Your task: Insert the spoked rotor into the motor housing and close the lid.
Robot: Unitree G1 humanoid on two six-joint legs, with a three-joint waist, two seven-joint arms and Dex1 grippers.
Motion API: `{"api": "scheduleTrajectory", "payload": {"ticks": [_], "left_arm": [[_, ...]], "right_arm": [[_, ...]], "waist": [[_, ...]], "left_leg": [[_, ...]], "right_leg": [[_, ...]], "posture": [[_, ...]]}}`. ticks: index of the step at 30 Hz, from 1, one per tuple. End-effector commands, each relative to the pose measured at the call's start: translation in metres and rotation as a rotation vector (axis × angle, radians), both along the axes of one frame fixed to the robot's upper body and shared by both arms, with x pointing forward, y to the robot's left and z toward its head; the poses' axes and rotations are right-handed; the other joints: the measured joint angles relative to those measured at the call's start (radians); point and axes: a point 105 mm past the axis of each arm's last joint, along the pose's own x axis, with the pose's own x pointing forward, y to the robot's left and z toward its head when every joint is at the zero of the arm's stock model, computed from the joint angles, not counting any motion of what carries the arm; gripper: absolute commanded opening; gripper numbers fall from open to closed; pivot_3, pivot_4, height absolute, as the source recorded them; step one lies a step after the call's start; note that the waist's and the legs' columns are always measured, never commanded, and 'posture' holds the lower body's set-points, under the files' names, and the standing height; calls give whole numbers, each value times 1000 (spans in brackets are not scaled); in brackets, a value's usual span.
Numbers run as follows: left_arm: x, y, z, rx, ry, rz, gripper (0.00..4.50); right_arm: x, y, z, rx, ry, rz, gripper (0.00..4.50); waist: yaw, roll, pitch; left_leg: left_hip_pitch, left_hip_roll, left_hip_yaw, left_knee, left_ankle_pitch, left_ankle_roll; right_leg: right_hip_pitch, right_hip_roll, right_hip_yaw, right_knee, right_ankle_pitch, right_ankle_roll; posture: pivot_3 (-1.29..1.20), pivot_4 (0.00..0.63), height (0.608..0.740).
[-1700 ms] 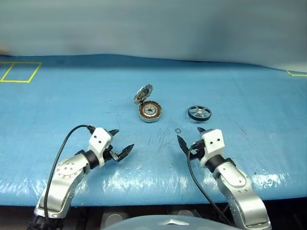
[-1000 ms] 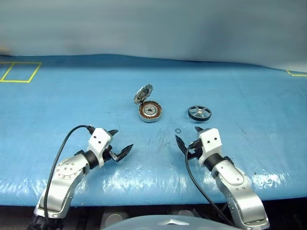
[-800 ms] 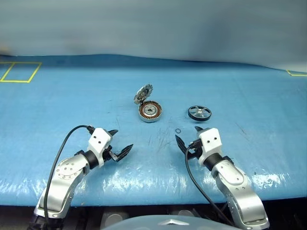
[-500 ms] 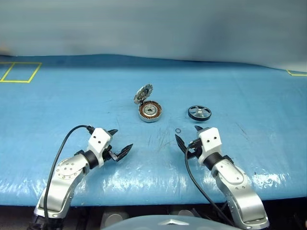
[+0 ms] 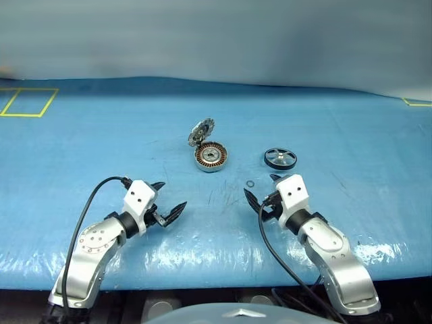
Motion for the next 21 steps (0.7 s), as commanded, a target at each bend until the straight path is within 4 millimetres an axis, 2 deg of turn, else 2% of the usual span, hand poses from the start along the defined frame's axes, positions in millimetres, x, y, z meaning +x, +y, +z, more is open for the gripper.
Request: {"api": "scheduleTrajectory", "payload": {"ticks": [1,4,6,11,16,21], "left_arm": [[3,4,5,-19,-39,38,4500],[3,6,5,-33,-49,62,4500],[3,7,5,-41,-57,81,4500],[2,7,4,-20,-98,100,4500],[-6,3,-3,-11,-78,84,4500],[-11,6,-5,-13,-75,108,4500]], "right_arm": [[6,19,18,-55,-7,131,4480],[15,38,26,-146,36,258,4480],[29,43,28,-269,46,283,4480],[54,74,41,-291,112,354,4480],[70,102,39,-374,121,430,4480],[83,112,32,-423,107,452,4480]], "waist": [[-1,0,0],[-4,1,1],[-4,2,1],[-2,2,2],[-6,3,2],[-6,5,4]], "left_leg": [[0,0,0,0,0,0],[0,0,0,0,0,0],[0,0,0,0,0,0],[-1,0,-1,0,0,1],[-1,0,-1,-2,0,1],[-2,0,-1,-3,0,1]], "right_leg": [[0,0,0,0,0,0],[0,0,0,0,1,0],[0,0,0,0,1,0],[-1,0,0,0,5,2],[-2,0,-1,0,7,0],[-3,0,-1,0,7,0]], "posture": [[0,150,740],[0,150,740],[0,150,740],[0,150,740],[0,150,740],[0,150,740]]}}
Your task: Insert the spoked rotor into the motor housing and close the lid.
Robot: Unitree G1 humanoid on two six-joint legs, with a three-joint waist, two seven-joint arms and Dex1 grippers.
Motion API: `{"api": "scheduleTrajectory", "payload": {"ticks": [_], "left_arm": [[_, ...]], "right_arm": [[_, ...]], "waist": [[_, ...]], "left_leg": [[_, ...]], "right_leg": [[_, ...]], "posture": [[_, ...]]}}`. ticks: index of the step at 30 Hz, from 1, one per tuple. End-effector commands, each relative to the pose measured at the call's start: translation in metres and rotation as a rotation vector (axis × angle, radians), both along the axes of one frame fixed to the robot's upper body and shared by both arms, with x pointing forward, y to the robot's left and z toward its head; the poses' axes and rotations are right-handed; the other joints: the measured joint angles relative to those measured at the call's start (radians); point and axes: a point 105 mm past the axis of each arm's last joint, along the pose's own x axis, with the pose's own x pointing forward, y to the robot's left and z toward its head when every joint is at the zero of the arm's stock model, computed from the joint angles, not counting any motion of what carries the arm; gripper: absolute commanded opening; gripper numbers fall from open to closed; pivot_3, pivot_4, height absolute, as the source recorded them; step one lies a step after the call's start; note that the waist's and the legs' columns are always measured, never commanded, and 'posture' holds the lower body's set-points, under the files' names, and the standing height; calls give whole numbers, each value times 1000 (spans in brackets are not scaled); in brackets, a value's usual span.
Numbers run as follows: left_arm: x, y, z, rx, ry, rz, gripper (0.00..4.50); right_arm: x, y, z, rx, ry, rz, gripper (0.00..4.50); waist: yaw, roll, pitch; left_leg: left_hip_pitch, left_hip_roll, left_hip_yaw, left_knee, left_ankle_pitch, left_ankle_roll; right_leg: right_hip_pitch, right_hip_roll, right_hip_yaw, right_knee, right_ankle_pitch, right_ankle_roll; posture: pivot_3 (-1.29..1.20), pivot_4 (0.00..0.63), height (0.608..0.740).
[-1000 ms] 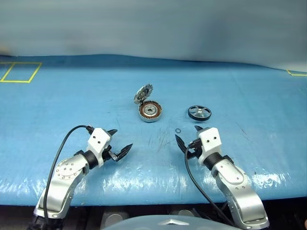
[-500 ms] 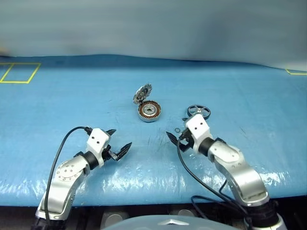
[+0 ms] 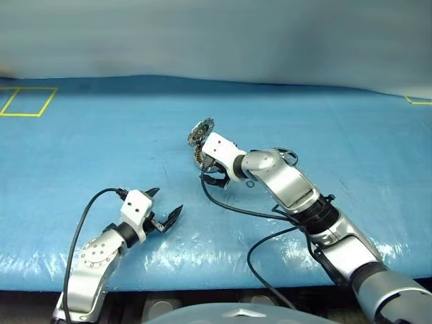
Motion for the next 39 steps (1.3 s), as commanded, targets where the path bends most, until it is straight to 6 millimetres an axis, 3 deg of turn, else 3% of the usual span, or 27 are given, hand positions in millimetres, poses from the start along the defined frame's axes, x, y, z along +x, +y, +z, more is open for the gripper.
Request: {"api": "scheduleTrajectory", "payload": {"ticks": [1,10,13,19,20,29,33,39], "left_arm": [[-1,-1,12,-7,-60,8,4500],[-1,2,13,-9,-68,31,4500],[1,3,14,-11,-76,41,4500],[2,7,16,-15,-87,57,4500],[2,7,16,-15,-87,59,4500],[-1,16,18,-6,-93,92,4500],[-3,22,19,2,-90,114,4500],[-6,23,19,3,-84,125,4500]], "right_arm": [[9,7,8,-15,-60,38,4480],[11,8,-17,-66,12,86,4480],[10,4,-27,-87,61,76,3880],[7,2,-42,-110,127,40,1976],[5,3,-44,-110,140,36,1900],[-49,33,-48,-4,293,-9,1900],[-78,41,-44,74,461,-65,1900],[-92,52,-37,172,562,-189,1900]], "waist": [[-2,1,1],[-4,3,2],[-4,3,2],[-4,3,1],[-4,3,1],[-10,8,-2],[-12,9,-3],[-14,8,-4]], "left_leg": [[0,0,0,0,0,0],[0,0,0,0,0,0],[1,0,0,0,0,0],[1,0,0,0,0,0],[2,0,0,-1,0,0],[2,0,0,-2,0,0],[2,0,0,-2,0,0],[3,0,0,-1,0,0]], "right_leg": [[0,0,0,0,0,0],[0,0,0,0,0,0],[0,0,0,1,0,0],[1,0,0,0,0,0],[1,0,0,0,0,0],[1,0,0,1,-1,-1],[1,0,0,1,-3,1],[0,0,0,2,-5,3]], "posture": [[0,150,740],[0,150,740],[0,150,740],[0,150,740],[0,150,740],[0,150,740],[0,150,740],[0,150,740]]}}
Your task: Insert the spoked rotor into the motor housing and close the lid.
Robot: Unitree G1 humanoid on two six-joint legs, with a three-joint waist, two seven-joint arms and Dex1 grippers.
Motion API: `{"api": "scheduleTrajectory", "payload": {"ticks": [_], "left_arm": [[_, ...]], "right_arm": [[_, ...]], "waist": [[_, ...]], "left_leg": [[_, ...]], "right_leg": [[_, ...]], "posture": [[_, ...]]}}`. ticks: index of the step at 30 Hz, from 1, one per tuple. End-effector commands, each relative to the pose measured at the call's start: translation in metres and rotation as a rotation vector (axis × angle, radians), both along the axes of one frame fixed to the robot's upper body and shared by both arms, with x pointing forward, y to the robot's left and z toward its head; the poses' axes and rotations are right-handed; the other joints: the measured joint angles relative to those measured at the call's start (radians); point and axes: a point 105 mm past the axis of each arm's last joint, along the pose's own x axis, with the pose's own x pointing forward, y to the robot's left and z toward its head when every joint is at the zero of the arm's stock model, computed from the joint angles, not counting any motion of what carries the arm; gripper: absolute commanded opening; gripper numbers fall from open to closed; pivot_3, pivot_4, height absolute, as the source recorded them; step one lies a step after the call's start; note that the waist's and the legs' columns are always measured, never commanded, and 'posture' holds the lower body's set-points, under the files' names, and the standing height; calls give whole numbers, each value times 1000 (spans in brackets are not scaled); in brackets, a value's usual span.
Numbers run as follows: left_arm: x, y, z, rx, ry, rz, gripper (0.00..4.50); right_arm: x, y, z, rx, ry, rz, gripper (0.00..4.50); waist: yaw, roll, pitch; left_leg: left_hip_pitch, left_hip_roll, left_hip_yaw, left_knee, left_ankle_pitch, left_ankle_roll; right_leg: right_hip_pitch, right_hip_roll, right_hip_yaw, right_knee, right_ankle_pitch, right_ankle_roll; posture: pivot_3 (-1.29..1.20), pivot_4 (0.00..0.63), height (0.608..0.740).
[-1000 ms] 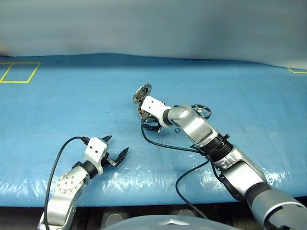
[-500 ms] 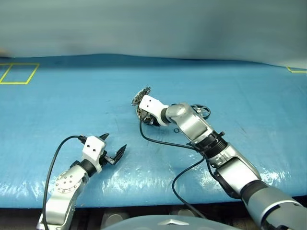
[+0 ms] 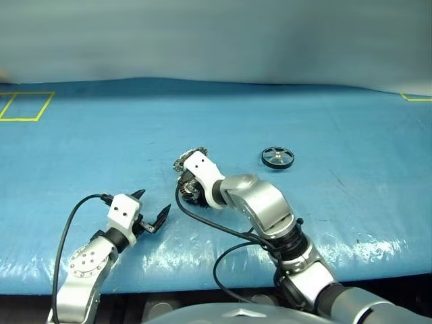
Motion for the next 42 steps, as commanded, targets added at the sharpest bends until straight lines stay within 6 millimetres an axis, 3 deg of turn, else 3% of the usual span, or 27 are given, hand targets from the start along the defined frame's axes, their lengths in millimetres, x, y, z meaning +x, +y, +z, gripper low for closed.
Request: {"api": "scheduleTrajectory", "payload": {"ticks": [1,9,17,27,32,37,42], "left_arm": [[-1,0,14,-4,-48,3,4500],[-1,0,18,-1,-58,5,4500],[2,-10,24,6,-166,-33,4500],[2,-19,21,-38,-149,-126,4500],[1,-25,21,-71,-126,-185,4500],[-2,-28,15,-80,-80,-214,4500],[-5,-33,16,-112,-65,-252,4500]], "right_arm": [[-19,5,-21,-7,159,-22,1900],[-17,12,-17,-8,104,-64,1900],[-16,21,14,104,49,-74,4469],[-24,26,55,338,10,-70,4469],[-27,-1,73,438,-51,-36,4469],[-27,-44,92,399,-302,-31,4469],[-9,-94,58,252,-469,-263,4469]], "waist": [[-1,0,0],[-7,0,0],[0,1,0],[-1,4,3],[-5,5,5],[-4,5,6],[-4,1,6]], "left_leg": [[0,0,0,0,0,0],[0,0,0,0,0,0],[-2,0,0,0,0,0],[-6,0,0,-1,0,0],[-7,0,-1,-1,0,0],[-7,0,-1,-1,0,0],[-6,0,-1,-1,0,0]], "right_leg": [[0,0,0,0,-1,-2],[-1,0,0,0,-2,-4],[-2,0,0,0,-3,-4],[-5,0,0,0,-1,-1],[-7,0,-1,0,-1,-1],[-5,-1,-1,-2,-2,-3],[-4,0,-1,-3,-3,-5]], "posture": [[0,150,740],[0,150,740],[0,150,740],[0,150,740],[0,150,740],[0,150,740],[0,150,740]]}}
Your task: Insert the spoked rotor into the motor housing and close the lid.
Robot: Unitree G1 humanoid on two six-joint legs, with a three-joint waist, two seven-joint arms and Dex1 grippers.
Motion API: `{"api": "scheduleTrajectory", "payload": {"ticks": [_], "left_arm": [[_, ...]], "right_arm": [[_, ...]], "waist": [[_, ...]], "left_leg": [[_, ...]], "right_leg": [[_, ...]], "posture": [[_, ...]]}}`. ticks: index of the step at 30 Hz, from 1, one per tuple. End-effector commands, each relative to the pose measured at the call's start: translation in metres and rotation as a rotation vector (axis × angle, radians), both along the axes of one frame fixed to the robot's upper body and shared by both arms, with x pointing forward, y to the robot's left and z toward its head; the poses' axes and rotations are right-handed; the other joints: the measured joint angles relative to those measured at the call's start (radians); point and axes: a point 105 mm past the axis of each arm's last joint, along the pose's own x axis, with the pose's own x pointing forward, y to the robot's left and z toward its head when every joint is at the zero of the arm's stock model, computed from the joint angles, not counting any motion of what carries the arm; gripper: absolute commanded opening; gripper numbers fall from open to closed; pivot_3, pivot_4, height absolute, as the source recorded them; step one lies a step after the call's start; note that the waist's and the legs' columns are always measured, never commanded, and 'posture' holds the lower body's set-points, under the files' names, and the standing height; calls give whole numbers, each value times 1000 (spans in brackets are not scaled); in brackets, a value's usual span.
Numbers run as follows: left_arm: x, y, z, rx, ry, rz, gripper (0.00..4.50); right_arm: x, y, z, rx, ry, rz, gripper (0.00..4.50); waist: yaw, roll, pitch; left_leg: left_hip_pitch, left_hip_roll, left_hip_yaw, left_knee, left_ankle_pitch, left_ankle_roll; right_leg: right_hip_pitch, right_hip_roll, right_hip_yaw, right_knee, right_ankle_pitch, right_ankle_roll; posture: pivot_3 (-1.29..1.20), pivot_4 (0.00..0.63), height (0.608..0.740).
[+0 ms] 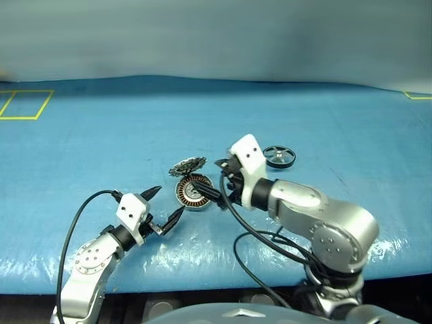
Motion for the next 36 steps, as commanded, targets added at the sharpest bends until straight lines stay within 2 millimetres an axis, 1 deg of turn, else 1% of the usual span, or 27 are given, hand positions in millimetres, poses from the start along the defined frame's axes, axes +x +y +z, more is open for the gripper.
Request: {"api": "scheduleTrajectory", "payload": {"ticks": [1,2,4,5,9,14,19,22,25,30,34,35,36], "left_arm": [[-3,-5,5,-21,-3,-43,4500],[-3,-5,5,-18,2,-50,4500],[-4,-6,4,-12,9,-59,4500],[-4,-6,4,-11,11,-62,4500],[-3,-8,5,-15,11,-78,4500],[-4,-6,4,9,13,-77,4500],[-4,-4,4,8,14,-71,4500],[-4,-3,3,17,12,-64,4500],[-5,-3,4,12,12,-60,4500],[-5,-2,4,15,11,-50,4500],[-6,-1,3,15,15,-39,4500],[-6,0,3,15,16,-36,4500],[-7,0,2,16,16,-35,4500]], "right_arm": [[9,-19,-6,-23,-137,-133,4469],[12,-25,-15,-55,-149,-174,4469],[16,-31,-27,-84,-167,-224,4469],[17,-32,-31,-85,-172,-237,4469],[31,-41,-53,-49,-144,-380,4469],[41,-48,-76,-40,-112,-467,4469],[42,-55,-99,-54,-59,-512,4469],[39,-57,-118,-70,20,-518,4469],[34,-58,-131,-111,61,-516,3879],[29,-61,-138,-152,75,-513,2178],[19,-65,-141,-167,95,-507,875],[16,-66,-141,-174,97,-504,661],[13,-67,-140,-178,100,-500,659]], "waist": [[-1,-1,1],[-2,-2,1],[-4,-3,1],[-3,-4,2],[0,-7,2],[4,-9,2],[6,-9,3],[7,-10,2],[7,-13,0],[11,-18,-3],[18,-20,-5],[20,-20,-6],[22,-21,-6]], "left_leg": [[0,0,0,0,0,0],[0,0,1,0,0,0],[1,0,1,0,0,0],[1,0,1,0,0,0],[1,0,1,1,0,0],[1,0,1,1,0,0],[1,0,1,0,0,0],[2,0,1,0,0,0],[4,0,1,0,0,0],[6,1,1,1,0,0],[6,1,1,0,0,0],[6,1,1,0,0,0],[6,1,1,0,0,0]], "right_leg": [[0,0,0,0,0,0],[0,0,1,0,0,0],[0,0,1,0,0,0],[0,0,1,0,0,0],[1,0,1,0,0,1],[1,0,1,-1,1,1],[1,0,1,-1,1,0],[2,0,1,-1,1,0],[4,0,1,-1,0,0],[5,0,1,-1,0,0],[5,0,1,-1,0,0],[5,0,1,-1,0,0],[5,0,1,-2,0,0]], "posture": [[0,150,740],[0,150,740],[0,150,740],[0,150,740],[0,150,740],[0,150,740],[0,150,740],[0,150,740],[0,150,740],[0,150,740],[0,150,740],[0,150,740],[0,150,740]]}}
